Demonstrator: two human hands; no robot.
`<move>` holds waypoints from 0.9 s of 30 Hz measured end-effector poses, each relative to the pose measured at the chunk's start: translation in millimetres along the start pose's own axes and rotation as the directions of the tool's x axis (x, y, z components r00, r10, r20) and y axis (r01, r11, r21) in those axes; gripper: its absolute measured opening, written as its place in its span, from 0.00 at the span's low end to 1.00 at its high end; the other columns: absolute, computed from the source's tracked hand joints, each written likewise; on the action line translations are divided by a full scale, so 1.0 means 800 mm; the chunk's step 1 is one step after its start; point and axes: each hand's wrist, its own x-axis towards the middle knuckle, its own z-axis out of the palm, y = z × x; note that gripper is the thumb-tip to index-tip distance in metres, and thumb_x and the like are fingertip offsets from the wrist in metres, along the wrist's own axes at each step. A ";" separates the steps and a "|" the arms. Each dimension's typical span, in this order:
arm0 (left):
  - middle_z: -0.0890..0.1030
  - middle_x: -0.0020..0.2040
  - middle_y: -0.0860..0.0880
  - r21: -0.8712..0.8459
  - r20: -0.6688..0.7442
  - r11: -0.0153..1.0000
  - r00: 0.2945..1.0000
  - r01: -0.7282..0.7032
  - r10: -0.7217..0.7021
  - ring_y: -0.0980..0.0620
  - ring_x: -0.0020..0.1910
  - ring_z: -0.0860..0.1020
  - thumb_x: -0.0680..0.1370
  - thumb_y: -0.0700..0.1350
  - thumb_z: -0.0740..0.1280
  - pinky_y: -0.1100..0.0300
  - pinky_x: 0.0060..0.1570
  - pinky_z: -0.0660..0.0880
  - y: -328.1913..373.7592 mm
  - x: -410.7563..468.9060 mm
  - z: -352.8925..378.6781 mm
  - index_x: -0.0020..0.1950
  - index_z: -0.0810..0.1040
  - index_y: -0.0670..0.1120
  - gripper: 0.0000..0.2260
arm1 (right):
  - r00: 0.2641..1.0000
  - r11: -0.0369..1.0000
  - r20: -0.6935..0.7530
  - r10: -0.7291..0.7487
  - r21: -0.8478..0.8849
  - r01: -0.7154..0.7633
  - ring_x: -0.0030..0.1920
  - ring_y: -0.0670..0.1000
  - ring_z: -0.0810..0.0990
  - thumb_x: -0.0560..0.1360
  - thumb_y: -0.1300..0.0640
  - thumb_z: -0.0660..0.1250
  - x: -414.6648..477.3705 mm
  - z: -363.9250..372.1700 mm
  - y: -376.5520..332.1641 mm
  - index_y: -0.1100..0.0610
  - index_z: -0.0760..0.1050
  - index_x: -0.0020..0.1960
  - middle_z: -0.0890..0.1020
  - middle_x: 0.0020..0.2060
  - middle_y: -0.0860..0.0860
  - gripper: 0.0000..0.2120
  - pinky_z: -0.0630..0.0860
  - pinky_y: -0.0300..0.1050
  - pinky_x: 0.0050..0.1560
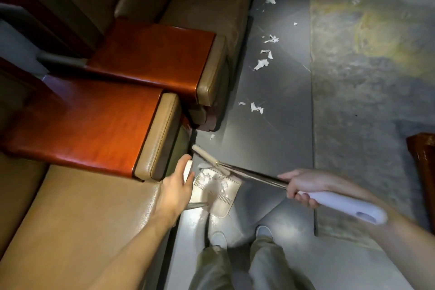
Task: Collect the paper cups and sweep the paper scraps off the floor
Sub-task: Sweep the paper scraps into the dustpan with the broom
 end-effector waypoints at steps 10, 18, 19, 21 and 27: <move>0.78 0.39 0.48 -0.105 -0.138 0.994 0.989 0.036 -0.050 0.55 0.30 0.73 0.80 0.45 0.61 0.56 0.39 0.71 -0.020 0.012 -0.017 0.66 0.67 0.57 0.16 | 0.966 0.861 -0.210 -0.148 -0.509 0.021 0.26 0.53 0.75 0.68 0.66 0.58 0.116 0.028 -0.078 0.61 0.77 0.55 0.77 0.26 0.54 0.18 0.71 0.40 0.30; 0.80 0.39 0.48 -0.084 -0.127 0.995 0.990 0.052 -0.062 0.50 0.28 0.75 0.81 0.46 0.59 0.54 0.35 0.74 -0.011 0.046 -0.014 0.66 0.63 0.61 0.17 | 0.987 0.677 -0.149 -0.051 -0.732 -0.076 0.30 0.52 0.76 0.72 0.64 0.61 0.149 0.061 -0.099 0.59 0.78 0.44 0.80 0.38 0.56 0.07 0.71 0.42 0.30; 0.80 0.42 0.49 -0.086 -0.133 0.995 0.989 0.047 -0.059 0.49 0.29 0.76 0.81 0.46 0.60 0.53 0.37 0.75 -0.011 0.046 -0.014 0.67 0.63 0.61 0.17 | 0.991 0.677 -0.131 -0.035 -0.733 -0.073 0.32 0.52 0.76 0.73 0.64 0.61 0.144 0.066 -0.092 0.60 0.79 0.49 0.80 0.38 0.55 0.10 0.71 0.42 0.30; 0.77 0.46 0.51 -0.086 -0.130 0.995 0.990 0.040 -0.051 0.48 0.33 0.78 0.81 0.46 0.60 0.50 0.43 0.78 -0.008 0.046 -0.015 0.67 0.64 0.60 0.17 | 0.996 0.726 -0.086 0.005 -0.685 -0.063 0.30 0.51 0.74 0.73 0.63 0.58 0.128 0.070 -0.078 0.62 0.77 0.58 0.78 0.34 0.54 0.16 0.71 0.41 0.29; 0.79 0.47 0.48 -0.107 -0.088 0.994 0.996 0.002 -0.011 0.49 0.36 0.77 0.81 0.46 0.59 0.56 0.46 0.73 0.000 0.038 -0.019 0.67 0.63 0.59 0.16 | 0.994 0.962 0.054 0.090 -0.262 -0.073 0.16 0.43 0.66 0.75 0.67 0.58 0.048 0.034 -0.049 0.60 0.65 0.72 0.69 0.19 0.48 0.26 0.64 0.33 0.18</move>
